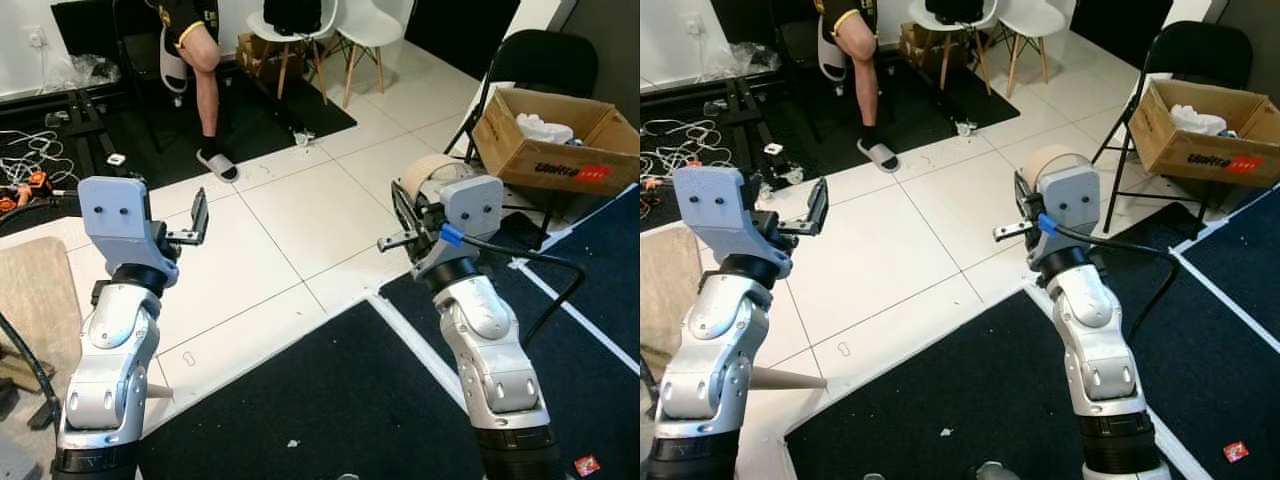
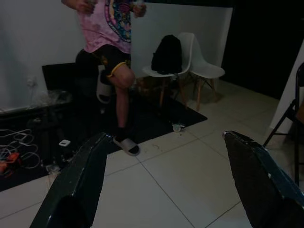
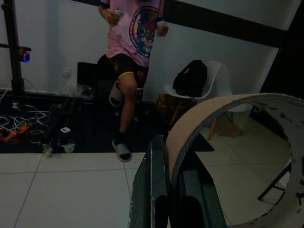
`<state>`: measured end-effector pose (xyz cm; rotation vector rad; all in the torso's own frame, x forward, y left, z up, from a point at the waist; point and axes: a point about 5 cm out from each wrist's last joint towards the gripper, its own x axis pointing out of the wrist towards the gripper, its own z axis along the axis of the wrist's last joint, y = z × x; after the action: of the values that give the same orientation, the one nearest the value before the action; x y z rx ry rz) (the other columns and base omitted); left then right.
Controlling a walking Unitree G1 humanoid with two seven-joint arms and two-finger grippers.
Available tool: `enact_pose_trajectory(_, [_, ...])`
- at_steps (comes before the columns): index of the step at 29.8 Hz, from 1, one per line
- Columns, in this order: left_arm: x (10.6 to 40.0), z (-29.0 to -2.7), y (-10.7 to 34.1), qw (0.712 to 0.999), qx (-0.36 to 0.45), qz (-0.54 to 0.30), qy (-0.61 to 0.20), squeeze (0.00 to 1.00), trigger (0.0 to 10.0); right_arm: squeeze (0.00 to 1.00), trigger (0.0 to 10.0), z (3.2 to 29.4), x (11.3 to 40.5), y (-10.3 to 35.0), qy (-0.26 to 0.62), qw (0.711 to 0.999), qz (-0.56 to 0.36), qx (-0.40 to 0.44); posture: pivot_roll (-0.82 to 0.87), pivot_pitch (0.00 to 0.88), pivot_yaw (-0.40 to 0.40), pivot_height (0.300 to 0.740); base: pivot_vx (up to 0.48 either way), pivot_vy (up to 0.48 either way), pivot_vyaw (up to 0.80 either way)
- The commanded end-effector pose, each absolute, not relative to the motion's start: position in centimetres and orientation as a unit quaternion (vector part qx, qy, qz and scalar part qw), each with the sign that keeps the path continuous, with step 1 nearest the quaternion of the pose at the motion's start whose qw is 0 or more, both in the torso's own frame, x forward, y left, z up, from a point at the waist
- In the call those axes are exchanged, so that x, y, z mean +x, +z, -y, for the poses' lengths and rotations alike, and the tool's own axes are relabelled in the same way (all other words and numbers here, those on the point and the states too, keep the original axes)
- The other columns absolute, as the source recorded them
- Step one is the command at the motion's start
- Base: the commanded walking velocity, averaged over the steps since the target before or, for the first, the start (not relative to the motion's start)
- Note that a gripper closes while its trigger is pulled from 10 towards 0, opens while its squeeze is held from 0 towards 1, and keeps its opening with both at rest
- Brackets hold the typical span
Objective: Picking trash to rubbish bin
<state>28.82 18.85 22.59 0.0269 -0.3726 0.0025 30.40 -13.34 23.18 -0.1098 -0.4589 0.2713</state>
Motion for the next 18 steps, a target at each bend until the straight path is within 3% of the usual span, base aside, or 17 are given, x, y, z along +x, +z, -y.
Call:
enact_pose_trajectory(1, [28.7, -18.7, 22.2, 0.984, 0.011, 0.178, 0.004, 0.0, 10.0, 0.0, 10.0, 13.6, 30.4, 23.3, 0.131, 0.964, 0.226, -0.051, -0.02, 0.158, -0.06, 0.74, 0.0, 0.0, -0.46])
enact_pose_trajectory(18, [28.6, -17.7, 21.9, 0.984, 0.011, 0.175, -0.006, 0.0, 10.0, 0.0, 10.0, 13.4, 30.3, 23.3, 0.135, 0.964, 0.225, -0.05, -0.02, 0.14, -0.062, 0.74, 0.0, 0.0, -0.45])
